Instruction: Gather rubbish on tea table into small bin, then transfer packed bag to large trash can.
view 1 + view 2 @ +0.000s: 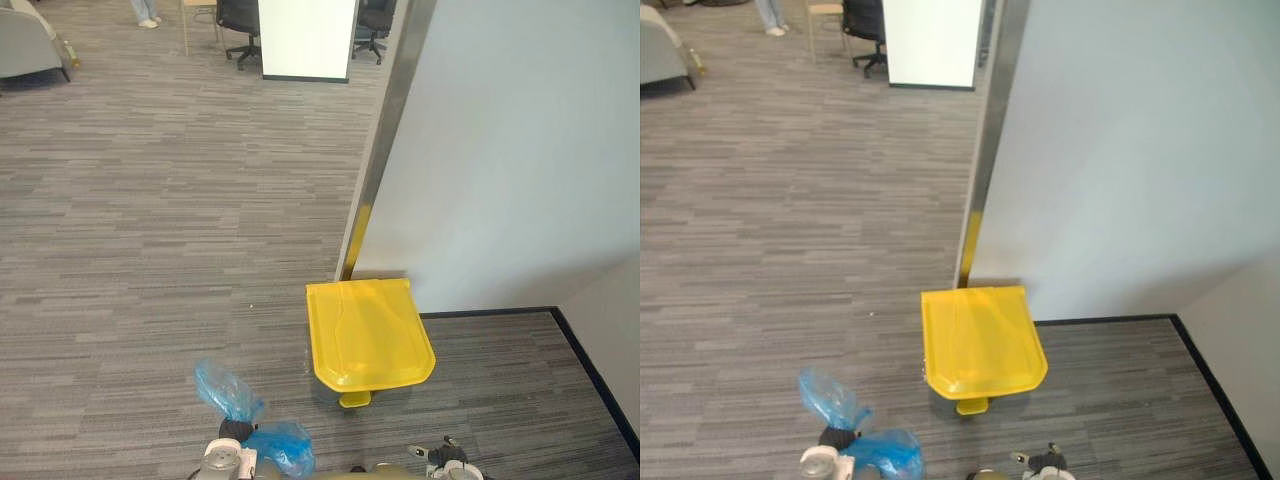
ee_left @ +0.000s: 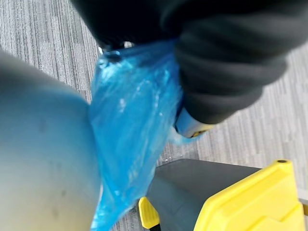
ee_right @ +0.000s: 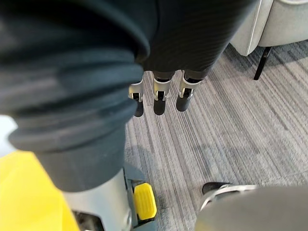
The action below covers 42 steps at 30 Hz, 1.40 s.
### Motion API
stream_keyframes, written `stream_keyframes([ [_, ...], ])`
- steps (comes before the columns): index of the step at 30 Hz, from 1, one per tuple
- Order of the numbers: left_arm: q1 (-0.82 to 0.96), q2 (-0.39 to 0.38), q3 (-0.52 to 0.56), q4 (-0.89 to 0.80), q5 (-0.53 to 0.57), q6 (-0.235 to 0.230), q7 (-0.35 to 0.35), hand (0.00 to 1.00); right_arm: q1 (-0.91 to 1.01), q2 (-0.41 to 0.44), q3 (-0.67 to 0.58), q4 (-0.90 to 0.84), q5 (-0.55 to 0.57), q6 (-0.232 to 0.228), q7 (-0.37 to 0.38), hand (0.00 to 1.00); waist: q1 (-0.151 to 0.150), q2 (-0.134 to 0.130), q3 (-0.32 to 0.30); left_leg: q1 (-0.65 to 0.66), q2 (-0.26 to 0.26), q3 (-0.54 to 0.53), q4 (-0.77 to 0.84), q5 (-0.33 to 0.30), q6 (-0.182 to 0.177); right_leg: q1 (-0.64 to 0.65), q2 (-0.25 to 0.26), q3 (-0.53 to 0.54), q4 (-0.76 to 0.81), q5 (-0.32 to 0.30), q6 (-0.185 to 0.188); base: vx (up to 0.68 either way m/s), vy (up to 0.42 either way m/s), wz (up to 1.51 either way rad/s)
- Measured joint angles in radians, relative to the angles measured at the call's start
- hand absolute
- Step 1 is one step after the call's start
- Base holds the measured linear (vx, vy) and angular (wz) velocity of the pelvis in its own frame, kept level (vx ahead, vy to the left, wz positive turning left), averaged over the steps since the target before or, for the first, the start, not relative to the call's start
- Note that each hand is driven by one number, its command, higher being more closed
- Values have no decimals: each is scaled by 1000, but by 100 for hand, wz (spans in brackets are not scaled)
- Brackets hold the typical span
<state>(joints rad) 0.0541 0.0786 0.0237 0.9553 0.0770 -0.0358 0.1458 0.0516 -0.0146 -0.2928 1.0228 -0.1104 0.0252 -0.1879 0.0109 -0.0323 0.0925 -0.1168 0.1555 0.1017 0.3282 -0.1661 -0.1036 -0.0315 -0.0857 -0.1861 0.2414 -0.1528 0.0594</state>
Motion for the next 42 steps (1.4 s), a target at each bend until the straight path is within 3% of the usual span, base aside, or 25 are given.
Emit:
stream_keyframes([
  [1, 0, -1, -1, 0, 0, 0, -1, 100, 0, 2, 0, 0, 1, 0, 0, 0, 0, 4, 2, 9, -2, 2, -20, 0, 0, -1, -1, 3, -3, 0, 4, -169, 50, -12],
  [2, 6, -5, 0, 0, 0, 0, 0, 100, 3, 14, 0, -2, 1, 1, -1, 0, 0, -6, -4, 38, -17, 22, -100, 36, 6, -2, -6, 31, -26, 5, 12, -166, 37, -21],
  [5, 17, -7, -5, 5, 0, 0, 4, 100, 9, 14, 0, -24, 2, 0, -1, 0, -11, 0, -14, 110, -48, 53, -304, 114, 5, -14, -3, 101, -83, 17, 31, -87, 22, -17],
  [12, 20, 4, -2, 41, -1, 0, 7, 100, 7, 5, 0, -20, 1, 2, -7, 0, -10, 14, -13, 177, -75, 96, -378, 141, 15, -9, 1, 188, -107, 44, 38, 45, 41, -25],
  [15, 18, 8, 0, 57, -1, -1, 6, 100, 4, 7, 0, -17, 0, 2, -7, 0, -10, 9, -17, 189, -87, 111, -354, 125, 22, -4, -6, 214, -105, 53, 38, 166, 65, -24],
  [17, 12, 7, 8, 55, -1, -3, 6, 100, -2, 7, -4, -9, -1, 3, -7, 0, -5, -1, -2, 186, -86, 132, -288, 83, 33, 6, -10, 233, -79, 49, 43, 220, 72, -31],
  [20, 10, -3, 34, 57, 0, -2, 6, 100, -17, 11, -19, -13, -1, 4, -7, 0, -7, 11, 18, 201, -69, 153, -199, -6, 50, -21, -9, 239, 72, 28, 80, 106, 71, -31],
  [21, -10, -17, 42, 56, 0, -2, 6, 100, -27, 10, -22, -33, 1, 1, -6, 0, -7, 28, 58, 238, -55, 162, -169, -48, 69, -123, -14, 199, 289, 16, 154, 79, 80, -20],
  [23, -14, -14, 40, 56, -1, -1, 7, 100, -36, 14, -17, -55, -5, 4, -6, 0, -7, 16, 69, 244, -41, 162, -99, -108, 77, -216, -25, 143, 380, -36, 109, 102, 74, -13],
  [25, -24, -8, 34, 56, -1, -1, 6, 100, -41, 17, -17, -72, -5, 4, -7, 0, -1, 9, 74, 240, -25, 167, -24, -159, 78, -303, -28, 93, 340, -26, 78, 154, 25, 3],
  [26, -32, -9, 34, 56, 0, -1, 7, 100, -51, 14, -16, -73, -5, 4, -10, 0, -3, 4, 87, 247, -18, 171, 24, -186, 84, -342, -38, 49, 270, 13, 68, 232, -42, 19],
  [28, -46, -11, 34, 55, 0, -2, 7, 100, -66, 9, -18, -81, -6, 5, -14, 0, -3, 4, 115, 265, -5, 175, 96, -227, 64, -349, -51, -14, 200, 54, 51, 246, -74, 22],
  [30, -66, -15, 38, 54, 2, -5, 7, 100, -71, 25, -23, -83, -7, 19, -17, 0, 12, 7, 136, 283, 8, 170, 164, -265, 33, -242, -59, -60, 134, 37, 57, 385, -145, 13],
  [32, -82, -34, 40, 52, 7, -5, 4, 100, -85, 31, -51, -101, -19, 22, -17, 0, 17, 29, 168, 283, 17, 159, 181, -265, 30, -243, -68, -80, 183, 20, 31, 215, -119, 23],
  [33, -89, -65, 57, 47, 22, -5, 2, 100, -84, 31, -76, -117, -23, 23, -15, 0, 11, 41, 173, 296, 26, 141, 182, -264, 30, -240, -77, -96, 236, -35, 27, 132, -135, 41],
  [35, -90, -87, 78, 33, 43, -5, -6, 100, -77, 39, -97, -112, -42, 23, -11, 0, 14, 47, 165, 299, 43, 114, 183, -261, 28, -221, -78, -137, 256, -84, 26, 128, -130, 48],
  [42, -94, -83, 76, 29, 59, -2, -18, 100, -73, 45, -86, -105, -45, 23, -8, 0, 30, 21, 166, 291, 82, 141, 205, -262, 25, -212, -86, -199, 277, -93, 10, -11, -101, 12],
])
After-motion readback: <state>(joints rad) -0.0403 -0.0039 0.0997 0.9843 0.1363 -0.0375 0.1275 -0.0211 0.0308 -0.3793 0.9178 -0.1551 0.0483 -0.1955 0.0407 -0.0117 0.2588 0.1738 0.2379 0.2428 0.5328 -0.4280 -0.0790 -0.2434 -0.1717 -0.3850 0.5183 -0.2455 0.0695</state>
